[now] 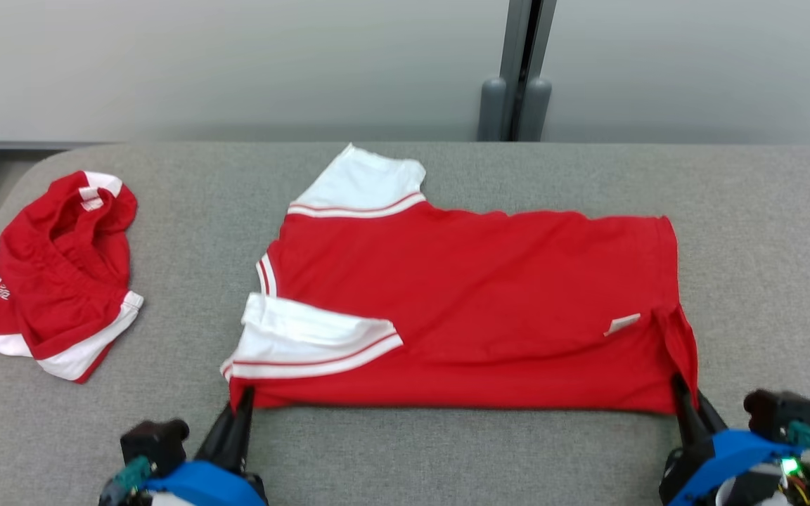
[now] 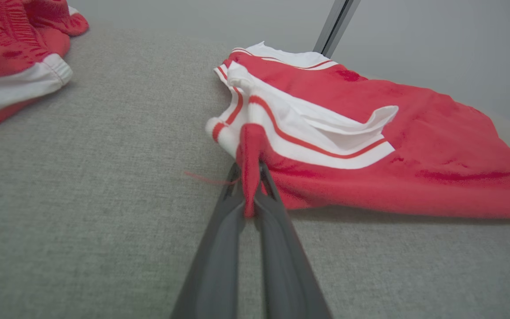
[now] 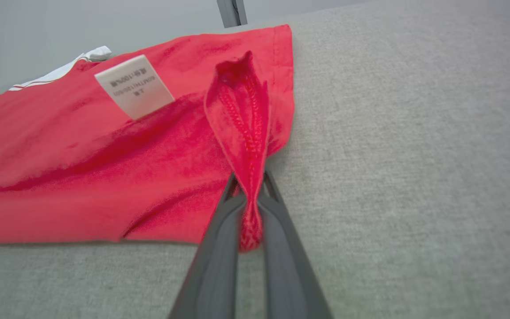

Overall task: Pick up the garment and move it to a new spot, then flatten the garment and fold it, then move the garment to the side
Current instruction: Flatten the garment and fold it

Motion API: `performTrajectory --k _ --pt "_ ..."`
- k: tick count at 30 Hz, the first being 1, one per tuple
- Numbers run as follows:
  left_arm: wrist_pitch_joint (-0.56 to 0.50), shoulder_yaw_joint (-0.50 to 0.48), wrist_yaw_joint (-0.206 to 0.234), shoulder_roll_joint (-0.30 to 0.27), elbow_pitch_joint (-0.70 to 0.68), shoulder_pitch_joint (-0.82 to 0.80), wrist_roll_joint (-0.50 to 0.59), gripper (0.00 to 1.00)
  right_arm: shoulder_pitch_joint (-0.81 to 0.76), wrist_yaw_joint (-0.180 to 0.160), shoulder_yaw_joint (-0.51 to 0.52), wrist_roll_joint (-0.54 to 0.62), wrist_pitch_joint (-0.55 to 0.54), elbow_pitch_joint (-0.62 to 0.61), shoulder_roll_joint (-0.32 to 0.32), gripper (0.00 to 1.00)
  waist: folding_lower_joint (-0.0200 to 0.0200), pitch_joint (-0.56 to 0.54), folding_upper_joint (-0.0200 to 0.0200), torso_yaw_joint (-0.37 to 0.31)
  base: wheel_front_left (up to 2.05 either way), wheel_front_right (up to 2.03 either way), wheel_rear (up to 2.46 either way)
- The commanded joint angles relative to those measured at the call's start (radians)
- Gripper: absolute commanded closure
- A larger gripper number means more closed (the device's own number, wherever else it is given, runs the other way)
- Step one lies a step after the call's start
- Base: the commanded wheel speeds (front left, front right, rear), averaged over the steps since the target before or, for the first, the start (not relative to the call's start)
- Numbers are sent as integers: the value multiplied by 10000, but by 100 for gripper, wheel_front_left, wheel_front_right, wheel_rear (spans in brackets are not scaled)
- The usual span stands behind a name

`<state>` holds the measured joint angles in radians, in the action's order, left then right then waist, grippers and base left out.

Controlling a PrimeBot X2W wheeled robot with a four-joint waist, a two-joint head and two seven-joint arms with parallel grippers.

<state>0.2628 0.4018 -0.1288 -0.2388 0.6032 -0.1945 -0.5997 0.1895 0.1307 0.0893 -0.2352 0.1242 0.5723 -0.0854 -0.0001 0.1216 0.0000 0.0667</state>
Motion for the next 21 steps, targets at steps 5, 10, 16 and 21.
performTrajectory --k 5,10,16,21 --pt "26 -255 148 231 -658 1326 286 100 -1478 2 123 -425 -405 -1101 68 100 1 -487 0 -15 0 0 0" --pt "26 -363 217 333 -1040 1916 391 100 -2279 2 311 -467 -806 -2061 103 100 1 -588 0 7 0 0 0" --pt "27 -385 228 244 -1315 2328 479 100 -3151 2 495 -446 -1532 -3245 218 100 1 -584 0 45 0 0 0" --pt "27 -664 389 281 -1414 2315 562 0 -3268 2 469 -531 -1652 -3415 281 0 1 -617 0 -20 0 0 0"
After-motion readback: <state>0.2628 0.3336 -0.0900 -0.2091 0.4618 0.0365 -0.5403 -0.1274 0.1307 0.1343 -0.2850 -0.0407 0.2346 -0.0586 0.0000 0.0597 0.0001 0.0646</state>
